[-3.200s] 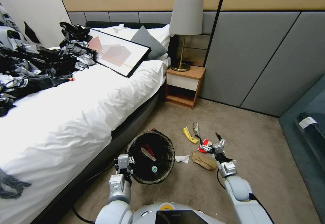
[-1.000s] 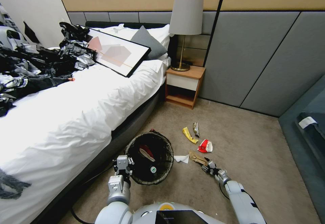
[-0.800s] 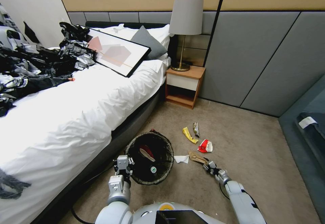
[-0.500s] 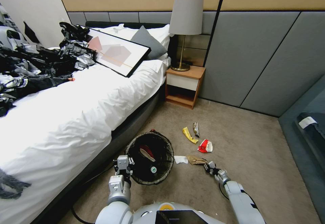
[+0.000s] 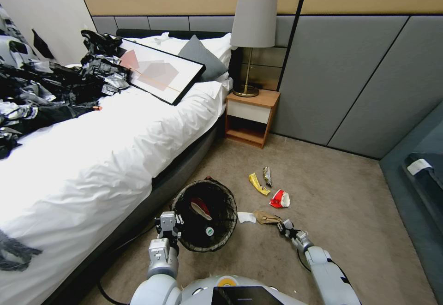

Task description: Pick up the trash bin, then pick up the garbage from the floor and place it into the trash bin.

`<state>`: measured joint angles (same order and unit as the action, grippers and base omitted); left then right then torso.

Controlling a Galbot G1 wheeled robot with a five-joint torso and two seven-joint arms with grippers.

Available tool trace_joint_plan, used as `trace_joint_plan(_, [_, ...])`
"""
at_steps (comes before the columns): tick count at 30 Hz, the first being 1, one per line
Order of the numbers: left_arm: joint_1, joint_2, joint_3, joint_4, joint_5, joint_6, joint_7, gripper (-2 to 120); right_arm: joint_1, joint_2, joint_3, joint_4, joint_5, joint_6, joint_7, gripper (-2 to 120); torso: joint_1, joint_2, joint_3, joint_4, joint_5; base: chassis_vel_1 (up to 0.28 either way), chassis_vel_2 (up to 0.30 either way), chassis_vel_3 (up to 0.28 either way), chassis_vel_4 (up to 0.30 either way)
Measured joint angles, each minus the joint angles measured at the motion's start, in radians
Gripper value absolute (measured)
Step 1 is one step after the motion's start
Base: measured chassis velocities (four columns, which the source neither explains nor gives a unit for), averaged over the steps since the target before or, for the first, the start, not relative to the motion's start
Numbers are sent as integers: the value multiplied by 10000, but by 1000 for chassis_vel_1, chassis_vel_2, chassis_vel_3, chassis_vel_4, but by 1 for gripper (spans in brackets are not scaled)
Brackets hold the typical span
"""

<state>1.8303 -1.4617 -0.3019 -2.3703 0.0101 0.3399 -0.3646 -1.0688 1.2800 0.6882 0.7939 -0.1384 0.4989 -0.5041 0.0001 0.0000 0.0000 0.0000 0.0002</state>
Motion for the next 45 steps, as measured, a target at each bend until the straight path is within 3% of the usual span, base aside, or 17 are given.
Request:
trace_joint_plan(7, [2,29,-9,0,1,-1,-6,0,-717,-13,-128,1790,2155,-198,73,4,0,0,0,-1,-1,0,0,0,0])
trace_joint_plan(9, [4,49,-3,2,0,-1,-8,0,-1155,-40,-128,2963,2878,-409,200,4,-1,0,-1,1,-3,0,0,0,0])
trace_joint_plan(10, [4,49,-3,2,0,-1,-8,0,-1155,-40,-128,2963,2878,-409,200,4,-1,0,-1,1,-3,0,0,0,0])
trace_joint_plan(13, [3,67,25,16,-1,-1,-10,0,-1929,-72,-156,5079,3961,-834,429,4,0,0,-2,1,-8,0,0,0,0])
trace_joint_plan(14, [3,67,25,16,-1,-1,-10,0,-1929,-72,-156,5079,3961,-834,429,4,0,0,-2,1,-8,0,0,0,0])
trace_joint_plan(21, [-40,100,156,96,-12,-3,-2,0,-3126,52,-434,8655,5023,-1109,709,4,-1,0,-1,-1,1,0,0,0,0])
trace_joint_plan(22, [-40,100,156,96,-12,-3,-2,0,-3126,52,-434,8655,5023,-1109,709,4,-1,0,-1,-1,1,0,0,0,0])
trace_joint_plan(30, [-61,103,354,143,0,-5,14,0,-3837,107,-1581,12204,5550,-1144,889,4,-1,0,-1,0,-3,0,0,0,0])
trace_joint_plan(35, [-81,97,429,177,26,-5,21,0,-3987,-32,-2046,13021,5297,-1291,761,4,-1,1,-1,0,-4,0,0,0,0])
trace_joint_plan(37, [-92,87,505,199,40,-5,24,0,-4109,-304,-2670,13466,5129,-1484,761,4,-1,1,-1,-1,-1,0,0,0,0])
trace_joint_plan(45, [-111,51,657,221,69,0,31,0,-4067,-803,-4229,13521,4504,-1908,1047,4,-1,0,0,0,-3,0,0,0,0])
